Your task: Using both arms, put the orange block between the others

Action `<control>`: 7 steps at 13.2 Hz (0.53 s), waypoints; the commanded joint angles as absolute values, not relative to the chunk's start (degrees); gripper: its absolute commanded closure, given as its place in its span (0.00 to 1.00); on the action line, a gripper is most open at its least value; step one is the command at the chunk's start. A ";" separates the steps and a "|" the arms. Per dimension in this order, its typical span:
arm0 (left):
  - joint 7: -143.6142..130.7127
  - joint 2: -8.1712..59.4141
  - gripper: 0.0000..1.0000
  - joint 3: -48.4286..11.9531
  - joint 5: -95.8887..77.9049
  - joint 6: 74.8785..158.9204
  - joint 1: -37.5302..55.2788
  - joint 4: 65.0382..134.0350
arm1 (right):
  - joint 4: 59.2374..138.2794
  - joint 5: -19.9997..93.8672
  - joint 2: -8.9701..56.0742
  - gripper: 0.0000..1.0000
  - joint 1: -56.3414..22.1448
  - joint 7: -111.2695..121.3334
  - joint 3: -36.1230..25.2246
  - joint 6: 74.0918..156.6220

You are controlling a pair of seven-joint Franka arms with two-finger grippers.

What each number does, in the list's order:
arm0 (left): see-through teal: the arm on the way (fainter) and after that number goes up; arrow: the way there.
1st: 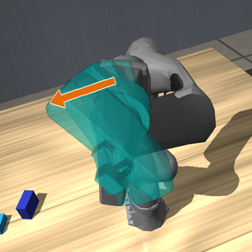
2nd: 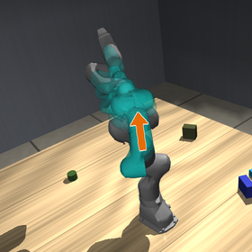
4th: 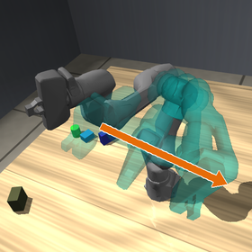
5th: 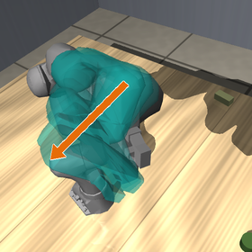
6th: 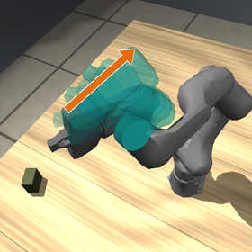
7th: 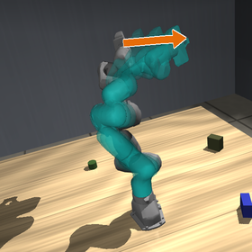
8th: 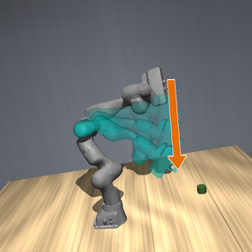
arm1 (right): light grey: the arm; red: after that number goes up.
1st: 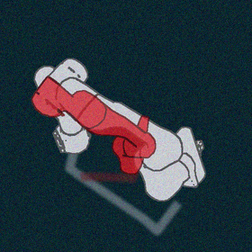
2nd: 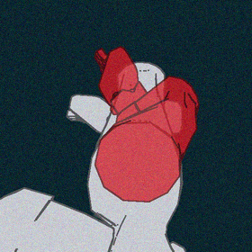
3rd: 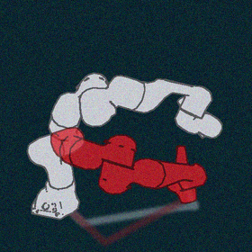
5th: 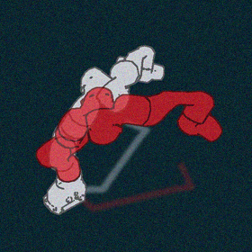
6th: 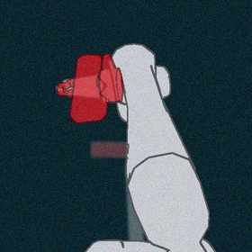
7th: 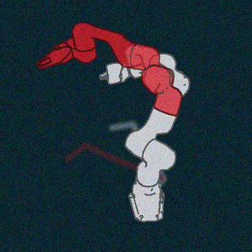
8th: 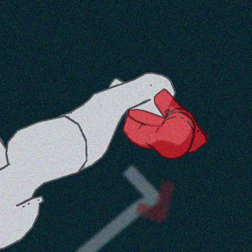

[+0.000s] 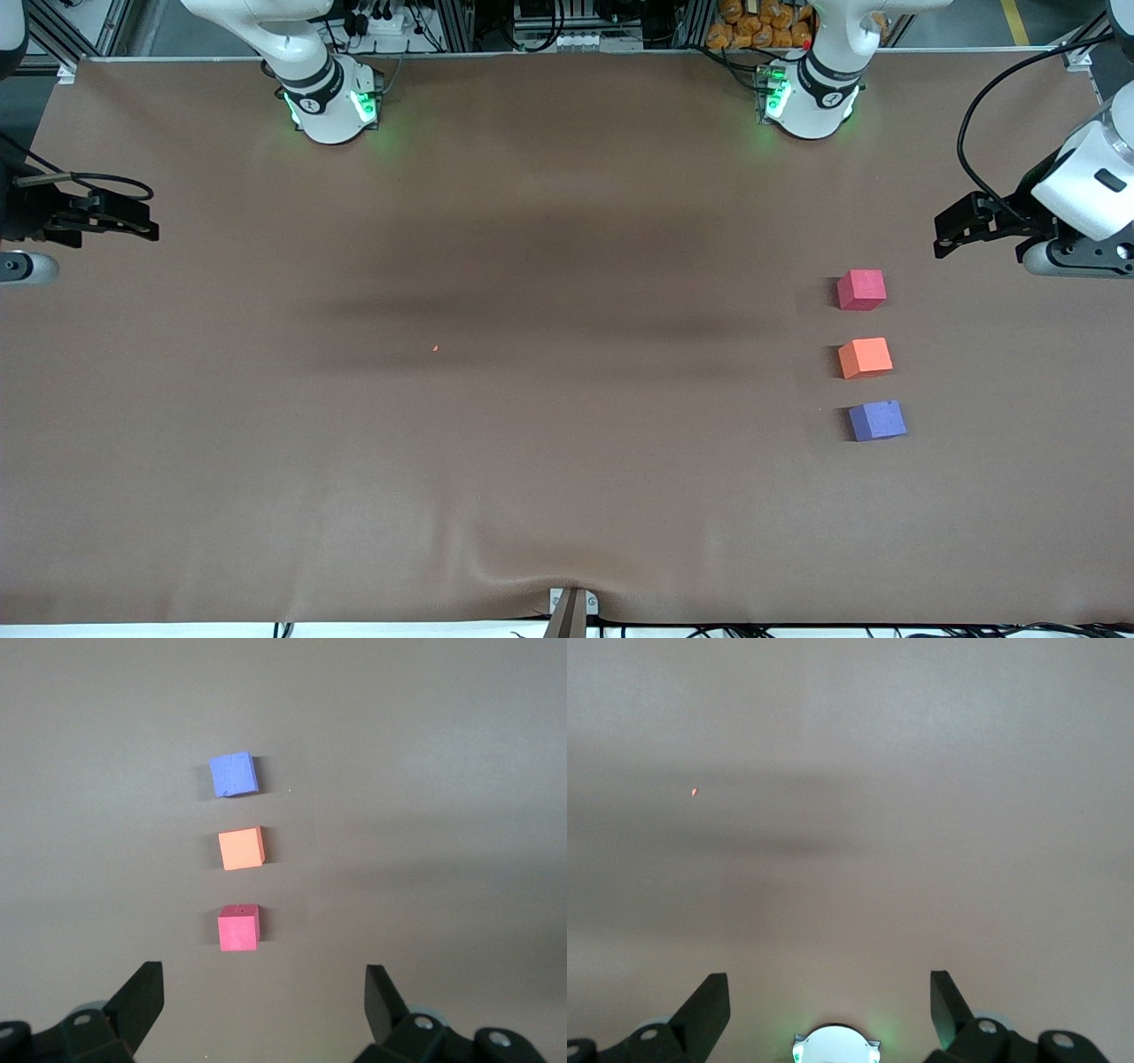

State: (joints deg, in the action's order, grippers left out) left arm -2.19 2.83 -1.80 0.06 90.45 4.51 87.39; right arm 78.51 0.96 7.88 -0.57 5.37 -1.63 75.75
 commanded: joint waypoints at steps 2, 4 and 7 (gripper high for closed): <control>-1.32 2.64 0.00 -2.02 0.09 89.39 3.87 87.63 | 76.90 1.14 6.86 0.00 -0.44 6.06 -1.41 73.75; -1.41 2.55 0.00 -1.85 0.09 89.03 3.96 87.54 | 76.82 1.23 6.77 0.00 -0.35 6.06 -1.58 73.56; -1.41 2.46 0.00 -1.85 0.00 88.95 3.96 87.63 | 76.73 0.97 7.03 0.00 -0.18 5.80 -1.76 73.56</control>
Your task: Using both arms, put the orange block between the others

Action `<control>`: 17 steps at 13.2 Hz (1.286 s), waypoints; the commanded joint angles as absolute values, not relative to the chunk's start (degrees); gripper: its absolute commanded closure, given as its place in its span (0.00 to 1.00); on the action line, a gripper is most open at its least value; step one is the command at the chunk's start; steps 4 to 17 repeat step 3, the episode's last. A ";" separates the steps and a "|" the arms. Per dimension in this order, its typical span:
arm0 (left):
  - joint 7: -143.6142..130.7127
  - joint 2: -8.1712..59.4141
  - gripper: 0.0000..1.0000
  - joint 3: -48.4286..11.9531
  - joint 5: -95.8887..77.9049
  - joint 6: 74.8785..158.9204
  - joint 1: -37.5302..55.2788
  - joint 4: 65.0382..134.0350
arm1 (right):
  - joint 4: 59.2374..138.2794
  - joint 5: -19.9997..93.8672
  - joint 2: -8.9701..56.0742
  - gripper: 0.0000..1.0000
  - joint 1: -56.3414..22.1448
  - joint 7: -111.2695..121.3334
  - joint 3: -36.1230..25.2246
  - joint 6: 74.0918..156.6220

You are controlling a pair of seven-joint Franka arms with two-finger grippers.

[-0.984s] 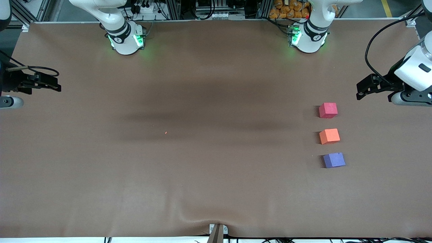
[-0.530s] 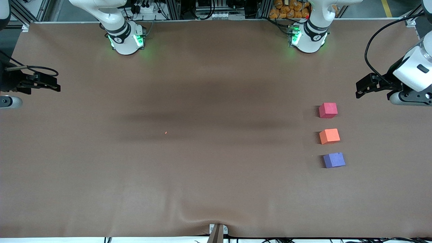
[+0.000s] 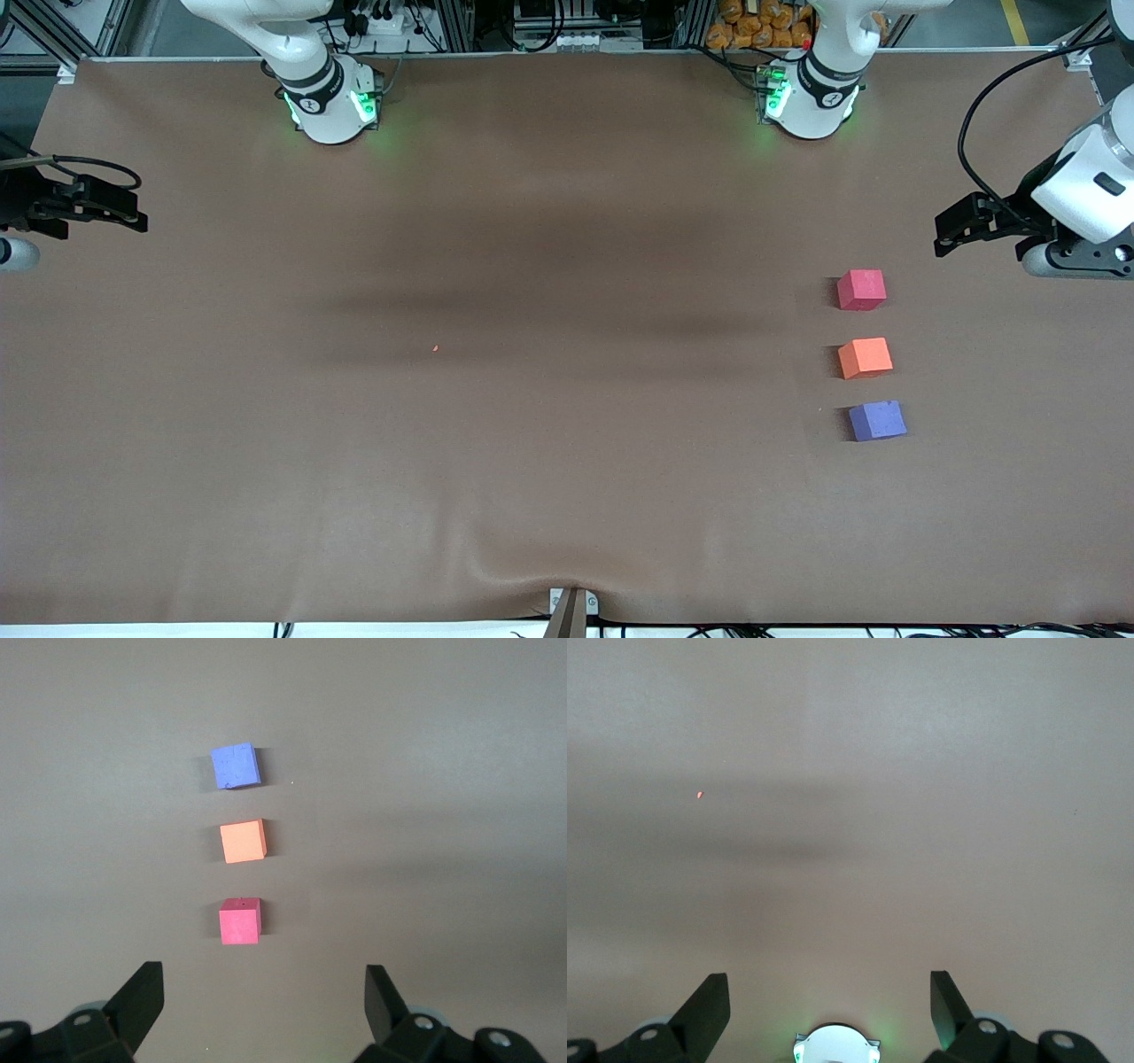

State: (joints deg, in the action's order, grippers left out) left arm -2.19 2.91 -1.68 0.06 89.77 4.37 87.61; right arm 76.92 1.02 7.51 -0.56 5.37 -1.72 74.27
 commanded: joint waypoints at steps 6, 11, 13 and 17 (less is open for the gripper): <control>-1.41 2.29 0.00 -1.76 0.00 88.95 3.87 87.63 | 76.64 1.41 7.03 0.00 0.09 5.89 -1.67 73.48; -1.41 2.29 0.00 -1.76 0.00 88.95 3.87 87.63 | 76.64 1.41 7.03 0.00 0.09 5.89 -1.67 73.48; -1.41 2.29 0.00 -1.76 0.00 88.95 3.87 87.63 | 76.64 1.41 7.03 0.00 0.09 5.89 -1.67 73.48; -1.41 2.29 0.00 -1.76 0.00 88.95 3.87 87.63 | 76.64 1.41 7.03 0.00 0.09 5.89 -1.67 73.48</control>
